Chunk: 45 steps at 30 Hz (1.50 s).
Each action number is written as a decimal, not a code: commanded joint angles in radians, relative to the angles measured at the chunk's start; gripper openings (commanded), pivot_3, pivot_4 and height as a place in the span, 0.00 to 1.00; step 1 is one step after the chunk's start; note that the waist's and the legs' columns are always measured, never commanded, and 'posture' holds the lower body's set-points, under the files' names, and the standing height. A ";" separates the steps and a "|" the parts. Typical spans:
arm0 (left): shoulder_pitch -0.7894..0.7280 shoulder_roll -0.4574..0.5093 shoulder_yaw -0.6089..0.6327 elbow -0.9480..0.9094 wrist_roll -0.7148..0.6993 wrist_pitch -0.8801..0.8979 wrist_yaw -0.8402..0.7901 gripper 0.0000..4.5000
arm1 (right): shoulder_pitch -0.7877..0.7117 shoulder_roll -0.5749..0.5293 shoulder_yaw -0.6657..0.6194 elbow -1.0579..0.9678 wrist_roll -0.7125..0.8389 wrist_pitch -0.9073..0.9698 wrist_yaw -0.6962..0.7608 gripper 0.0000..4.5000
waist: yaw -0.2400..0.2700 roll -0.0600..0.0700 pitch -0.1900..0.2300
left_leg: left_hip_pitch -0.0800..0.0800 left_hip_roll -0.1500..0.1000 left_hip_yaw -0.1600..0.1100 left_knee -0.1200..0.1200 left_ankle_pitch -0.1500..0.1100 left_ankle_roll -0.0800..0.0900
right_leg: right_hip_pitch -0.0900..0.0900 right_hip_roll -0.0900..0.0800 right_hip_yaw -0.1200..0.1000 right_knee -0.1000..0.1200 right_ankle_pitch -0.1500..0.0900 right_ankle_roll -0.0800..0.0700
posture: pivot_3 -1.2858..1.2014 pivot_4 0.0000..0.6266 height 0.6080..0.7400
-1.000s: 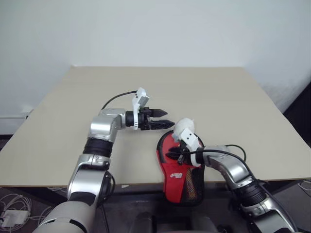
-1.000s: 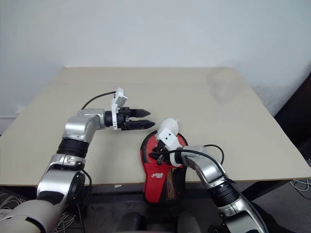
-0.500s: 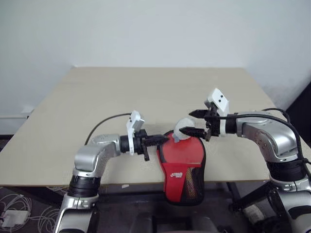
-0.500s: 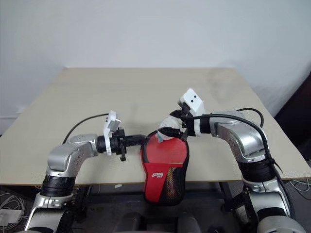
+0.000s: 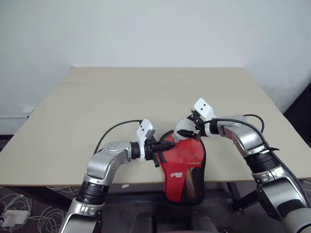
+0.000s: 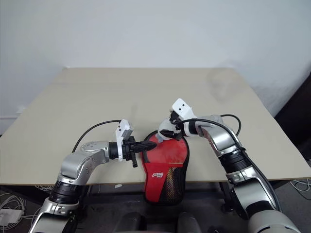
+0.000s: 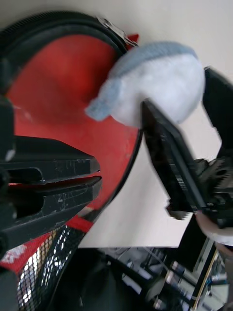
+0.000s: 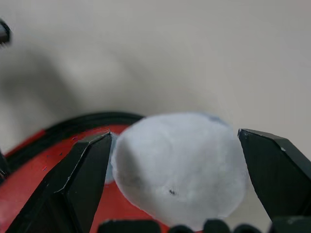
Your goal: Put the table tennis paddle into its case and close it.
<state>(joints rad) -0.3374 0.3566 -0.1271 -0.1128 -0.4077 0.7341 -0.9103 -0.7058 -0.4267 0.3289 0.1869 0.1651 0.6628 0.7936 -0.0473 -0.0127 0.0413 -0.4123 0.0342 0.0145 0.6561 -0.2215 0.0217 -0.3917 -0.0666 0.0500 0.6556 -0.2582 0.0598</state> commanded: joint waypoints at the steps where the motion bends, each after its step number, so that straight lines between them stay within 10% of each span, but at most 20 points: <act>1: -0.008 -0.005 -0.009 -0.029 -0.011 -0.018 0.015 0.01 | -0.038 0.010 0.004 0.041 -0.034 -0.056 0.010 1.00 | 0.000 0.000 0.000 | 0.000 0.000 0.000 0.000 0.000 0.000 | 0.000 0.000 0.000 0.000 0.000 0.000 | 0.52 0.00 1.00; 6: -0.015 -0.005 -0.014 -0.026 -0.010 -0.029 0.029 0.00 | -0.044 0.023 0.012 0.099 -0.067 -0.079 0.020 0.88 | 0.000 0.000 0.000 | 0.000 0.000 0.000 0.000 0.000 0.000 | 0.000 0.000 0.000 0.000 0.000 0.000 | 0.52 0.00 1.00; 14: -0.056 -0.015 -0.093 0.053 0.074 -0.108 0.049 0.00 | -0.074 0.021 0.019 0.174 -0.103 -0.112 0.058 0.28 | 0.000 0.000 0.000 | 0.000 0.000 0.000 0.000 0.000 0.000 | 0.000 0.000 0.000 0.000 0.000 0.000 | 0.52 0.00 1.00; 19: -0.087 -0.052 -0.154 0.167 0.128 -0.182 0.045 0.00 | -0.159 0.057 -0.001 0.300 -0.127 -0.159 0.036 0.07 | 0.000 0.001 0.000 | 0.000 0.000 0.000 0.000 0.000 0.000 | 0.000 0.000 0.000 0.000 0.000 0.000 | 0.52 0.00 1.00; 45: -0.090 -0.095 -0.242 0.434 0.314 -0.385 0.044 0.00 | -0.345 0.024 -0.102 0.744 -0.205 -0.346 -0.015 0.06 | 0.000 0.004 -0.002 | 0.001 -0.001 0.000 0.001 0.000 0.000 | 0.002 0.000 0.000 0.001 0.000 0.000 | 0.52 0.00 1.00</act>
<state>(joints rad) -0.4445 0.2482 -0.3408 0.2822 -0.1301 0.3086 -0.8606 -1.0113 -0.3664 0.2581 0.9394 -0.0222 0.3436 0.7872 -0.0475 -0.0088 0.0393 -0.4110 0.0336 0.0144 0.6571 -0.2214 0.0217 -0.3900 -0.0668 0.0500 0.6565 -0.2581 0.0598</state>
